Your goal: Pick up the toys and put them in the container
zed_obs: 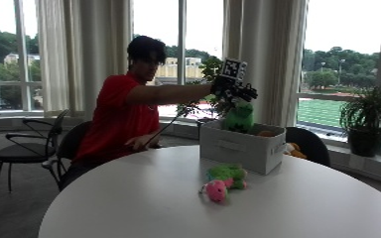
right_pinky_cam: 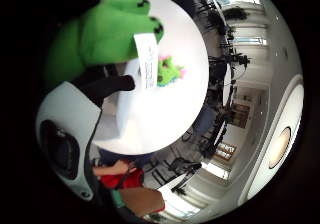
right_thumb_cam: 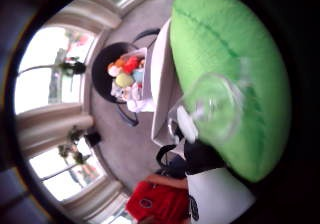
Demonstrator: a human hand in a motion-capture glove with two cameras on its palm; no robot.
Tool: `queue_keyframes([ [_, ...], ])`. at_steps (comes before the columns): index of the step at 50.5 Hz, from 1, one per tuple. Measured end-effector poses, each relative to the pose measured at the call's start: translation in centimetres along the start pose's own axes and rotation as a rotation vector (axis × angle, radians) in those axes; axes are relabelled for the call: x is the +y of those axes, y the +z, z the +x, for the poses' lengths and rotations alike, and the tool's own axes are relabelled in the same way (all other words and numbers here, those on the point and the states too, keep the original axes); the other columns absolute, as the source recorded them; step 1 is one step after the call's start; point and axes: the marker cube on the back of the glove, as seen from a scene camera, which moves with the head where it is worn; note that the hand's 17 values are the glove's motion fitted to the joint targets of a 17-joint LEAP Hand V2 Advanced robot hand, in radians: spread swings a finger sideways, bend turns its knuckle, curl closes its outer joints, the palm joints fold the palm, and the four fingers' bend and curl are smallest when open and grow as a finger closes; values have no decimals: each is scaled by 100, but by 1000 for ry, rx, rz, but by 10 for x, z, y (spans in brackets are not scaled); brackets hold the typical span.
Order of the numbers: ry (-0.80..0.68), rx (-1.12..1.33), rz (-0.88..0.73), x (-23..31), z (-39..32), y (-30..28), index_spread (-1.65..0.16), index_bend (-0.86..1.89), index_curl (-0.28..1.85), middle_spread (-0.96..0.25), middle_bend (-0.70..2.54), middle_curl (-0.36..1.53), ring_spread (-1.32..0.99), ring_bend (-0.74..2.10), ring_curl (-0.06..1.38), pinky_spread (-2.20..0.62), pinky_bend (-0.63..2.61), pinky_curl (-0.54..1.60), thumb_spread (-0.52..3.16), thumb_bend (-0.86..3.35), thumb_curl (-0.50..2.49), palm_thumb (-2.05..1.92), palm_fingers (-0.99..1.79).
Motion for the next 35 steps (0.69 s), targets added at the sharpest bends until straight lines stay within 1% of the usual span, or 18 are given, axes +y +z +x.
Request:
queue_keyframes([
  [1, 88, -15, -1, -3, -7, -1, -42, -8, 57, -26, 16, 58, -28, 63, 44, -27, 138, 49, 81, -8, 92, 35, -2],
  [2, 180, -34, 2, -8, -16, -3, -39, -12, 53, -22, 12, 56, -24, 60, 44, -23, 146, 51, 86, -9, 87, 31, -20],
  [3, 258, -51, 5, -11, -24, -4, -38, -13, 49, -19, 12, 54, -23, 59, 42, -21, 149, 50, 89, -8, 85, 28, -22],
  [4, 325, -65, 11, -14, -31, -6, -38, -8, 46, -19, 15, 54, -22, 61, 41, -21, 148, 48, 93, -5, 85, 29, -11],
  [5, 393, -76, 21, -17, -37, -7, -37, -10, 42, -16, 11, 52, -19, 56, 38, -18, 153, 49, 95, -7, 81, 24, -24],
  [6, 464, -82, 38, -17, -40, -7, -36, -8, 39, -14, 10, 50, -17, 52, 36, -15, 155, 49, 96, -10, 78, 17, -28],
  [7, 531, -82, 62, -15, -39, -7, -35, -7, 37, -13, 11, 49, -16, 52, 36, -13, 156, 49, 98, -9, 75, 15, -28],
  [8, 585, -77, 88, -10, -33, -5, -35, -1, 36, -11, 11, 48, -14, 47, 34, -11, 155, 48, 98, -12, 72, 8, -30],
  [10, 651, -68, 122, 4, -16, 2, -35, 8, 36, -8, 9, 45, -12, 44, 33, -9, 154, 47, 99, -11, 68, -1, -26],
  [15, 710, -83, 101, 29, 16, 23, -36, 13, 33, -7, 14, 42, -9, 42, 31, -4, 146, 45, 102, -10, 58, -9, -15],
  [21, 752, -134, 70, 56, 47, 54, -36, 13, 31, -5, 14, 39, -7, 40, 31, 0, 140, 41, 106, -9, 49, -10, -14],
  [27, 826, -176, -15, 83, 84, 88, -36, 15, 30, -6, 16, 37, -8, 38, 30, 2, 130, 38, 110, -8, 42, -11, -14],
  [35, 877, -177, -28, 95, 91, 115, -37, 16, 30, -8, 15, 35, -9, 32, 29, 5, 117, 33, 115, -8, 34, -11, -15],
])
